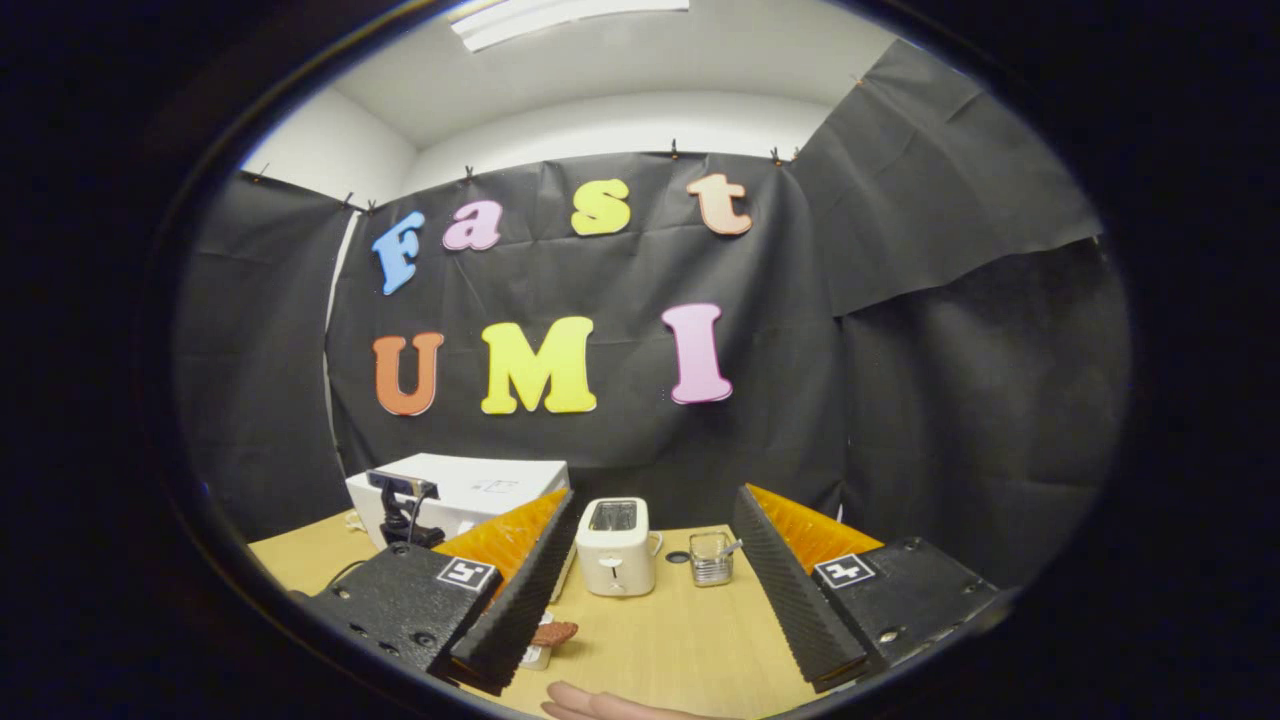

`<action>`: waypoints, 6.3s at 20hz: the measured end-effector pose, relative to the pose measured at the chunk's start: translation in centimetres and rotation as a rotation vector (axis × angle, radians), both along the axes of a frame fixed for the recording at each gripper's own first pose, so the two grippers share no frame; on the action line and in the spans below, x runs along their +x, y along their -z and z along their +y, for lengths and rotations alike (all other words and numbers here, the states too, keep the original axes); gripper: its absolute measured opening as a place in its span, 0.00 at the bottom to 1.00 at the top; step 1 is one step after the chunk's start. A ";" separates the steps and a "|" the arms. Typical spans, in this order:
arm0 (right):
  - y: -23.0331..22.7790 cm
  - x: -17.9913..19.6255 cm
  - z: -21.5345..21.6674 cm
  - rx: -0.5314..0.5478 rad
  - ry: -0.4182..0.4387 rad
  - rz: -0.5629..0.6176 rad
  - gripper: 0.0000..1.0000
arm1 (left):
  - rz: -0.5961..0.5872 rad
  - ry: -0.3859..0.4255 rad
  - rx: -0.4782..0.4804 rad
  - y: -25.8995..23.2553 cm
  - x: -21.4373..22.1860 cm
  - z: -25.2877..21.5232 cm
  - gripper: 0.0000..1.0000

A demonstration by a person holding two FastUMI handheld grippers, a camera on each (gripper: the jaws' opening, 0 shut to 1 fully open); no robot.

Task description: Open the microwave oven with the left hand, put the food in, and close the microwave oven.

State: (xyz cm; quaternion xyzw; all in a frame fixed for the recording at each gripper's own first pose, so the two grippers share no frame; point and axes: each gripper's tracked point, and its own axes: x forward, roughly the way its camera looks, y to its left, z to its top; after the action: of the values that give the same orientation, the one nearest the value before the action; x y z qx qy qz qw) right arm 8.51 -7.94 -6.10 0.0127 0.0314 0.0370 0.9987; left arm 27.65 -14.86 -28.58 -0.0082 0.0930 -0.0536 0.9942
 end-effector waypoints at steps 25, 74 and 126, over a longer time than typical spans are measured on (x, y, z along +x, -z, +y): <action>1.0 -4.7 3.7 -0.008 0.000 0.028 1.00 | -0.034 0.107 0.012 -1.2 -15.7 8.1 0.13; 28.0 8.7 11.1 0.144 -0.363 0.842 0.99 | -0.206 -0.033 0.127 -15.3 -20.6 16.6 0.94; 24.2 1.9 42.7 -0.033 -0.402 0.235 0.14 | -0.308 -0.075 0.079 -15.4 -30.8 27.1 0.97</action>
State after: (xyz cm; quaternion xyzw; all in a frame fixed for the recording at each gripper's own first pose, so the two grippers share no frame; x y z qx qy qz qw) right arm 10.44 34.78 -30.26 -0.0060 0.1500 0.2329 0.9609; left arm -3.18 12.26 -13.14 0.0357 -0.0589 -0.0134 0.9975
